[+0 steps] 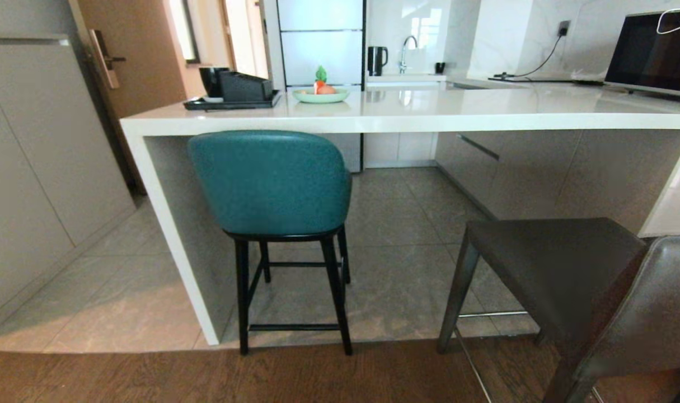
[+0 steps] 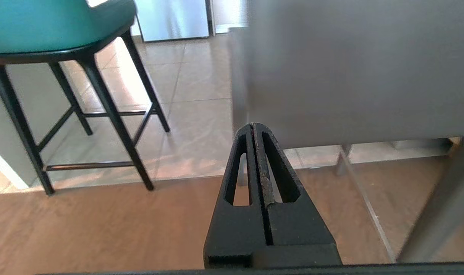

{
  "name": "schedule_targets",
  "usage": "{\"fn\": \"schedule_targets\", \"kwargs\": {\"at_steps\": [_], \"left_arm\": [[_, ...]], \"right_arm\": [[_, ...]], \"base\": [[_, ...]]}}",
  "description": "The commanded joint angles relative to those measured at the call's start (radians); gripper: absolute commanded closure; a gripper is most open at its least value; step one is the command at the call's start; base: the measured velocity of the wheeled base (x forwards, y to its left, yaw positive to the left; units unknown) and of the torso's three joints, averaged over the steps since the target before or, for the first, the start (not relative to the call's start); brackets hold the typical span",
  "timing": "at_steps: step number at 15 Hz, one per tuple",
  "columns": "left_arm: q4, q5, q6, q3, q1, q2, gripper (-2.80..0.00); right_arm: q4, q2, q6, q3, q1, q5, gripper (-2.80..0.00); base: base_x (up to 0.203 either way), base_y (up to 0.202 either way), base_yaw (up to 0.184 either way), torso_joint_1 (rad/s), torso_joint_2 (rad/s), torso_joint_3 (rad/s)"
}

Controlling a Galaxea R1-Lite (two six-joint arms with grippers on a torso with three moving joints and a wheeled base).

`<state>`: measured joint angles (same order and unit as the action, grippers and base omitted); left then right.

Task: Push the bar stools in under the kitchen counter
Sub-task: Push the gray chair back under the dining table

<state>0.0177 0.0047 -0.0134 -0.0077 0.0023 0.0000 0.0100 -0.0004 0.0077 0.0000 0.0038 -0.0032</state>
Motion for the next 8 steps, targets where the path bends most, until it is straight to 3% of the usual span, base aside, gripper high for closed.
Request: {"fn": "schedule_targets", "kwargs": {"at_steps": [1, 8], "left_arm": [[0.0, 0.001, 0.0, 0.0, -0.001, 0.002, 0.0], [0.0, 0.0, 0.0, 0.0, -0.001, 0.002, 0.0]], "right_arm": [[0.001, 0.001, 0.0, 0.003, 0.001, 0.0, 0.0], [0.001, 0.002, 0.0, 0.003, 0.001, 0.0, 0.0]], "base": [[0.0, -0.194, 0.001, -0.002, 0.0, 0.002], [0.0, -0.195, 0.003, 0.002, 0.0, 0.003]]}}
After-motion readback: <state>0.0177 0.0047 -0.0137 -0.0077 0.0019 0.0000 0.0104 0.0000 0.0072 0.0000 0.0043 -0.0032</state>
